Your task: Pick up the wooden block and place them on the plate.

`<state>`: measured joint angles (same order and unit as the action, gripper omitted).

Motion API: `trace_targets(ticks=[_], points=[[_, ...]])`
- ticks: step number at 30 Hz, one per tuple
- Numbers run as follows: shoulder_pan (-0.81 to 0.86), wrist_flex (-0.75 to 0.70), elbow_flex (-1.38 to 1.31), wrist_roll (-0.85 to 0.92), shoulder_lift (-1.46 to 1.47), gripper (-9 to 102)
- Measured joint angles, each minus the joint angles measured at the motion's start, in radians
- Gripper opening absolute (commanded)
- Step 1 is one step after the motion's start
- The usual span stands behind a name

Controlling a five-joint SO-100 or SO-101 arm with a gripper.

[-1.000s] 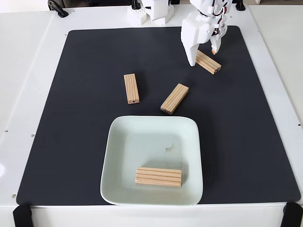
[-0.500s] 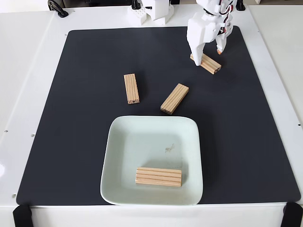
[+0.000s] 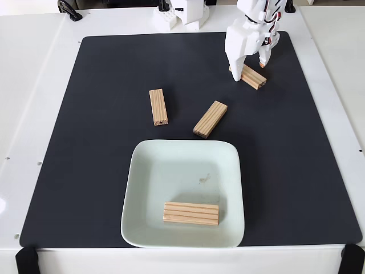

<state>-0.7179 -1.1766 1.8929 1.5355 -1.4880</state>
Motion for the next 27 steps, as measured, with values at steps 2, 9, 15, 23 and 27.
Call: trace_targets(ticks=[2,9,15,23,27], points=[[0.000,0.000,0.000,0.000,0.000,11],[-0.017,0.000,0.000,-0.029,0.002,-1],[-0.014,-0.006,-0.025,-0.126,-0.006,0],[0.101,0.181,-0.094,-0.561,-0.222,0],[0.190,0.334,-0.150,-0.876,-0.265,0]])
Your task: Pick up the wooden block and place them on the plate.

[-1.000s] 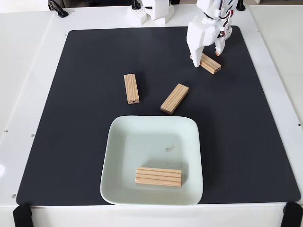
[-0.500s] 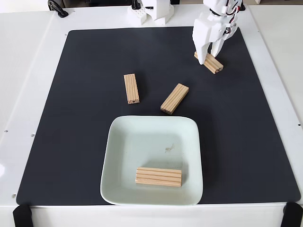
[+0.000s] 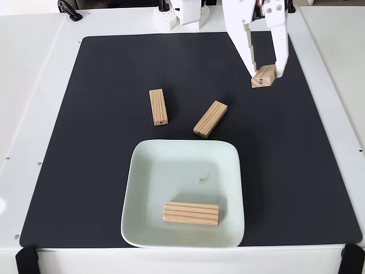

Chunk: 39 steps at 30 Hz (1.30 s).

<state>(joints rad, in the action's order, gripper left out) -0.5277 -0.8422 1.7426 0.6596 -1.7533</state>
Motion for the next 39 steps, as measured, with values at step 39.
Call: trace_targets(ticks=[39], points=[[0.339,0.190,-1.100,-0.640,1.026,0]])
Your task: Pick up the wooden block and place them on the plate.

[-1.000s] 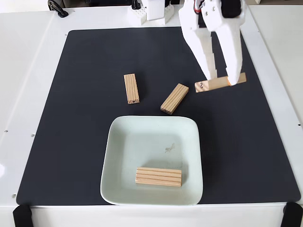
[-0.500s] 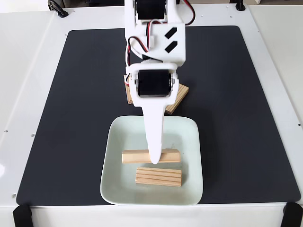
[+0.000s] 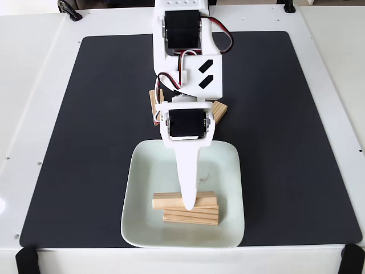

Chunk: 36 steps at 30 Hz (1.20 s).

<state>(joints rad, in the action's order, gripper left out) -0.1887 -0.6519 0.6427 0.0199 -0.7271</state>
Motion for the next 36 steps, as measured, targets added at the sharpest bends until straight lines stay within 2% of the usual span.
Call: trace_targets(ticks=[5,7,11,15,21,25,28,32,36], points=[[-0.002,0.000,0.000,0.000,0.000,2],[-0.002,0.000,0.000,0.000,0.000,9],[-0.002,0.000,0.000,0.000,0.000,31],[-0.002,0.002,0.018,0.000,0.000,43],[0.000,0.002,0.031,0.000,-0.002,40],[0.000,0.002,0.084,0.000,-0.038,33],[0.000,0.002,0.155,0.000,-0.121,21],[0.000,0.002,0.282,0.000,-0.265,-1],[0.000,0.000,0.433,0.000,-0.436,1]])
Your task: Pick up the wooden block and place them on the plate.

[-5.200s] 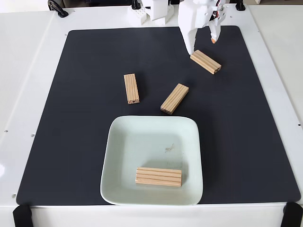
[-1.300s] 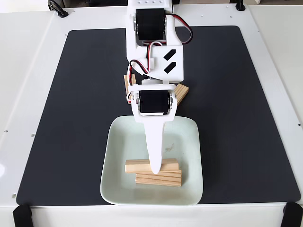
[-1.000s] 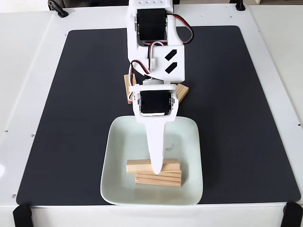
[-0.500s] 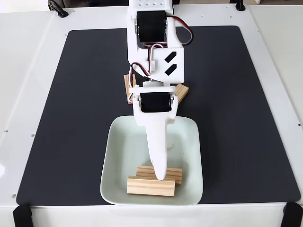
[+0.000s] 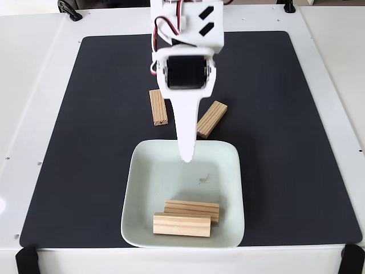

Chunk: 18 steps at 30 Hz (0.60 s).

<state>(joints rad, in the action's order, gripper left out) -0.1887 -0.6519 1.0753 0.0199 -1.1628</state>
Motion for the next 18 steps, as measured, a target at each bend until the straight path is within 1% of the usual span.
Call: trace_targets(ticks=[2,6,9,11,14,18], points=[[0.000,-0.021,0.089,0.000,-0.091,0],[0.000,-0.110,0.279,0.000,-0.267,0],[-0.006,-0.138,0.440,0.014,-0.371,0],[-0.028,-0.144,0.526,0.087,-0.410,0],[-0.078,-0.155,0.609,0.253,-0.428,0],[-0.123,-0.155,0.655,0.446,-0.433,0]])
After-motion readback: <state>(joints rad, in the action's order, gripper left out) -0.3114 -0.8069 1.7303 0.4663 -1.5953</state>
